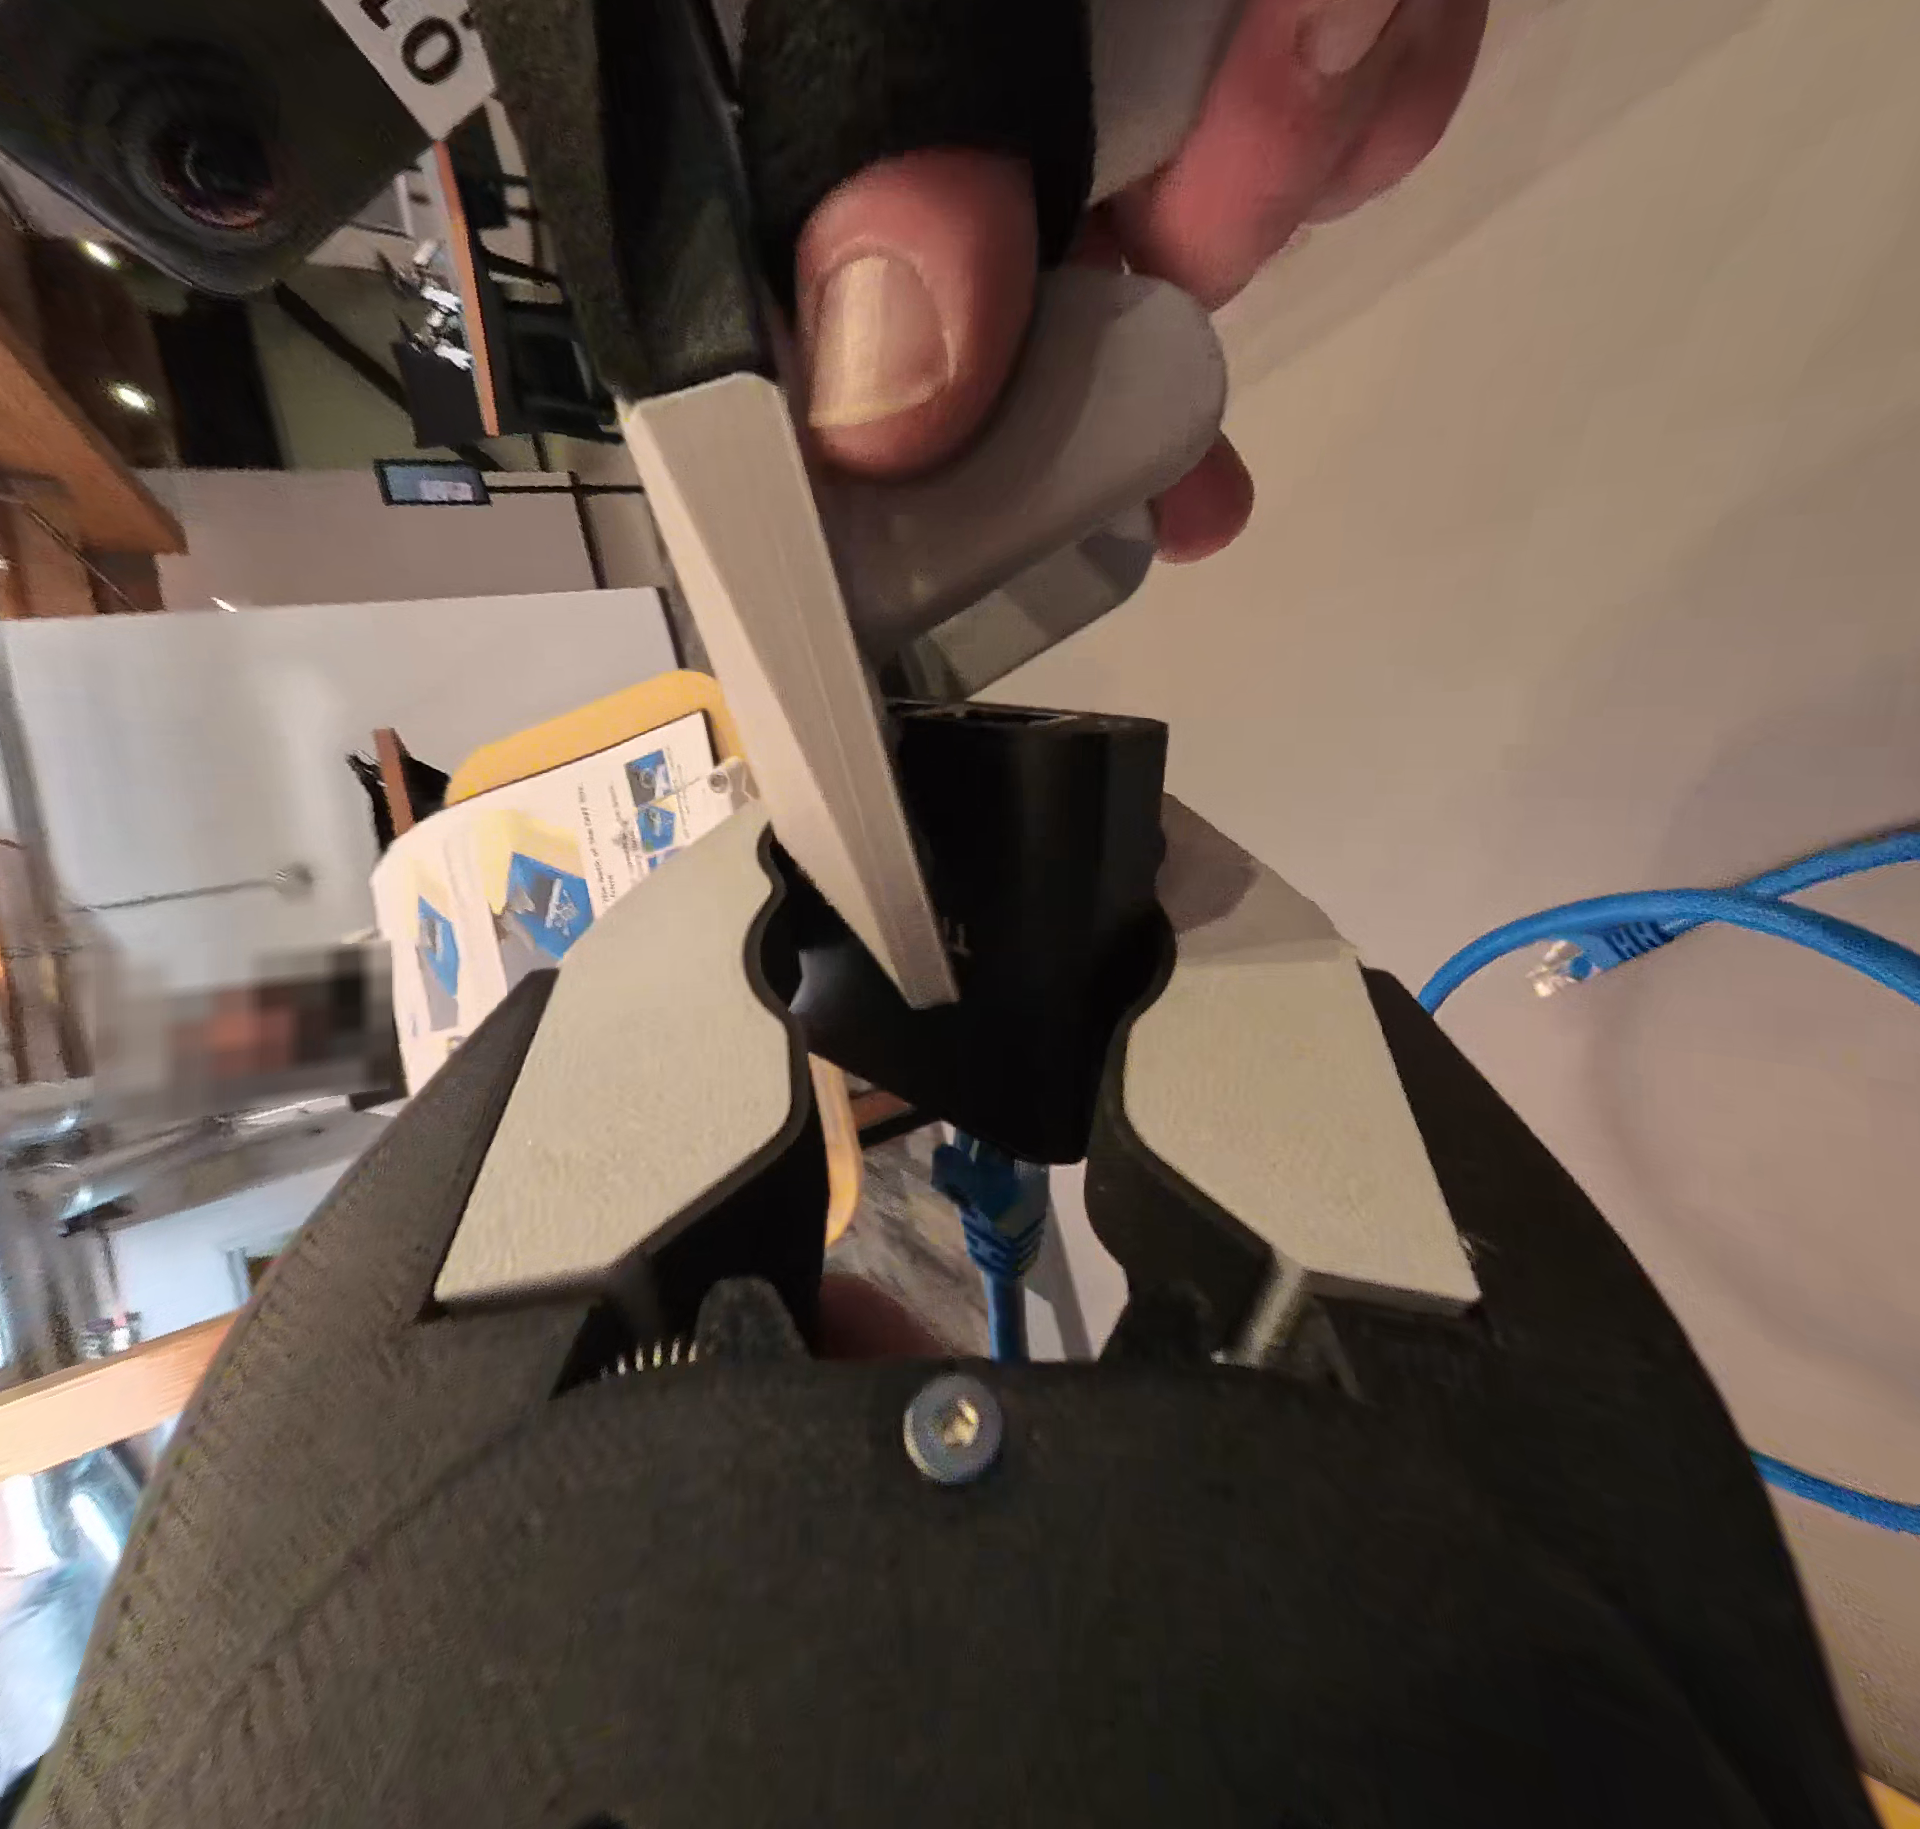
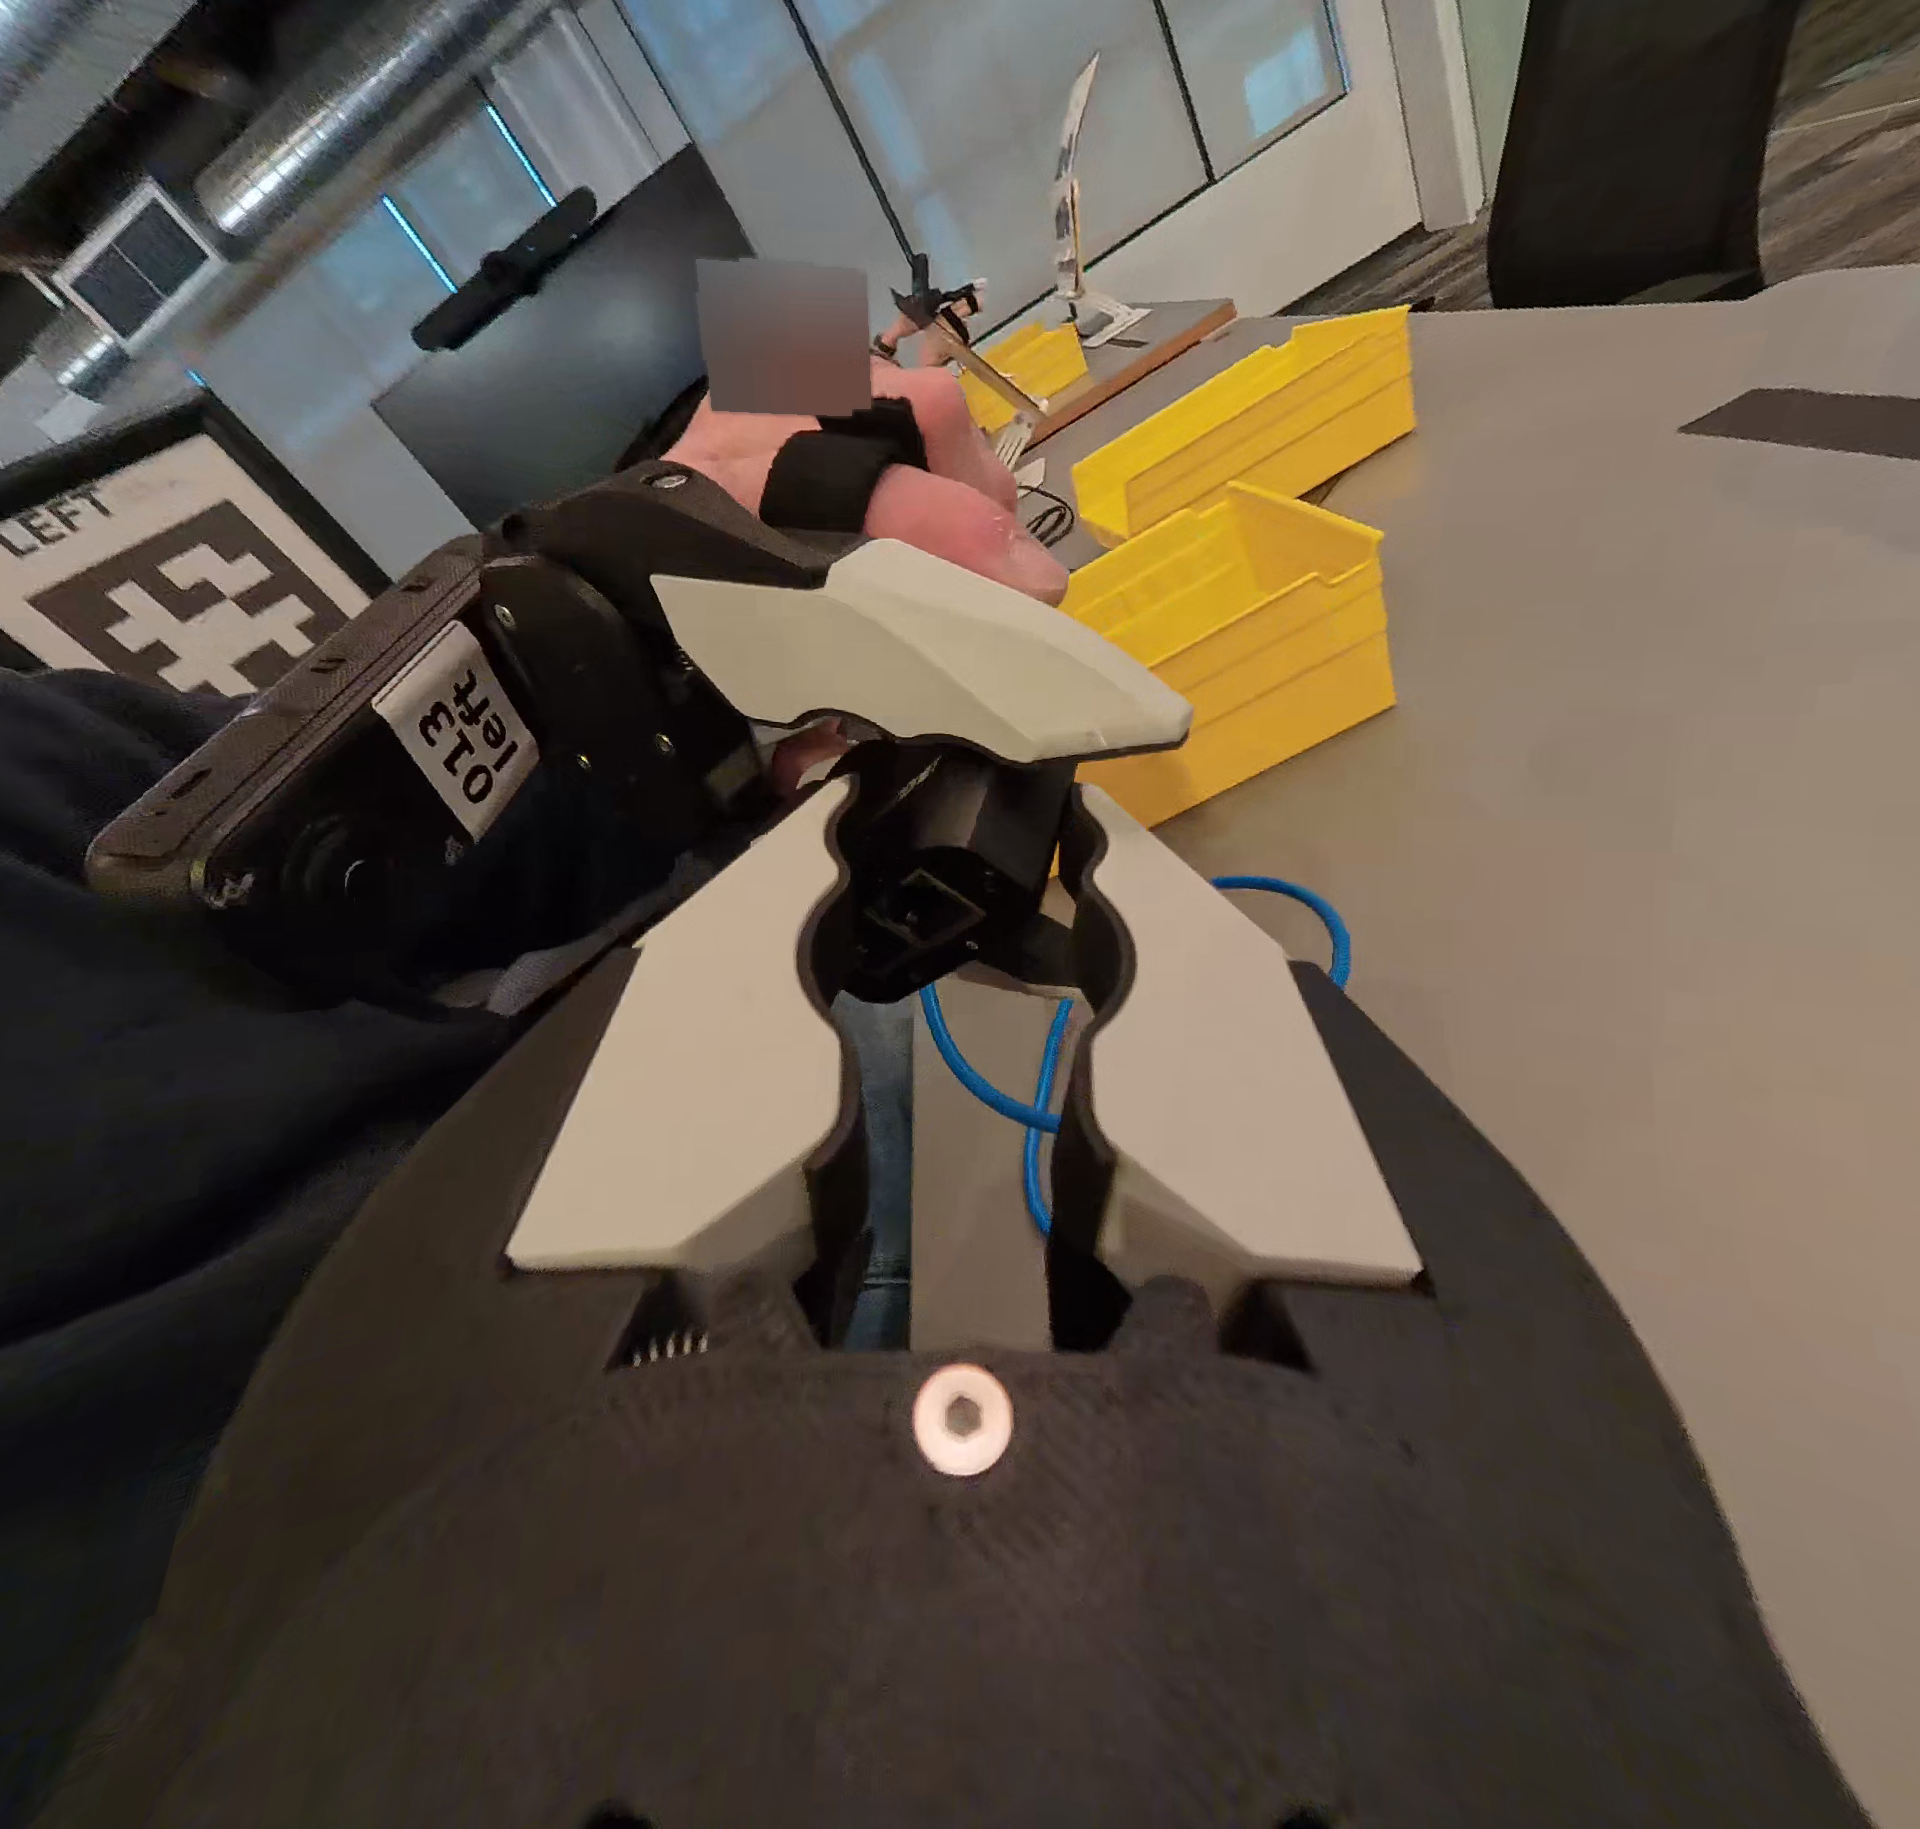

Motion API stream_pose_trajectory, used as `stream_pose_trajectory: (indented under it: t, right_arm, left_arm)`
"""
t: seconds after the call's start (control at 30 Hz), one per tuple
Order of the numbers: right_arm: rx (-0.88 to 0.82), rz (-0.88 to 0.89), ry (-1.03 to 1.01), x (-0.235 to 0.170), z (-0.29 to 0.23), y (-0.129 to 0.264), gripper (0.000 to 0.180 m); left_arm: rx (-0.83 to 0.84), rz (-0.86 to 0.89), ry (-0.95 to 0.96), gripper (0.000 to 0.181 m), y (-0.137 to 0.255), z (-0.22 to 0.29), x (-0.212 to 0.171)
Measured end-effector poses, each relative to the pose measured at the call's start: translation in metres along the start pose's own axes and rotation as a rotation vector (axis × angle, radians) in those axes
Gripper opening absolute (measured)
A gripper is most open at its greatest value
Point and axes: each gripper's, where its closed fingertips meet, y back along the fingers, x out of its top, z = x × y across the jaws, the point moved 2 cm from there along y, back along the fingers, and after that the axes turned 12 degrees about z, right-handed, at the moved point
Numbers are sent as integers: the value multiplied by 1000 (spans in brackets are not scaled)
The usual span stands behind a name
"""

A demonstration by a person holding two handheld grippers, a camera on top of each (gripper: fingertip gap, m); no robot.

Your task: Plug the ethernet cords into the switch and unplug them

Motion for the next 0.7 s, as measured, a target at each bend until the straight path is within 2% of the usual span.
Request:
stream_pose_trajectory:
  t: [0.13, 0.2, 0.3, 0.4, 0.6, 0.7]
  right_arm:
    - [-67, 50, 99, 8, 9, 2, 21]
    - [-107, 105, 140, 17, 14, 7, 21]
    - [-142, 195, 194, 31, 16, 15, 21]
    - [-172, 280, 220, 41, 18, 20, 21]
    - [-166, 364, 284, 42, 8, 12, 21]
    - [-158, 373, 291, 41, 5, 10, 21]
  left_arm:
    - [46, -40, 38, 72, -1, -4, -7]
    - [88, -85, 81, 79, 6, -11, -15]
    - [124, -72, 274, 82, 19, -17, -16]
    - [216, -20, 481, 78, 24, -20, -3]
    - [383, -17, 616, 79, 8, -18, 6]
    - [465, 21, 653, 72, 6, -23, 5]
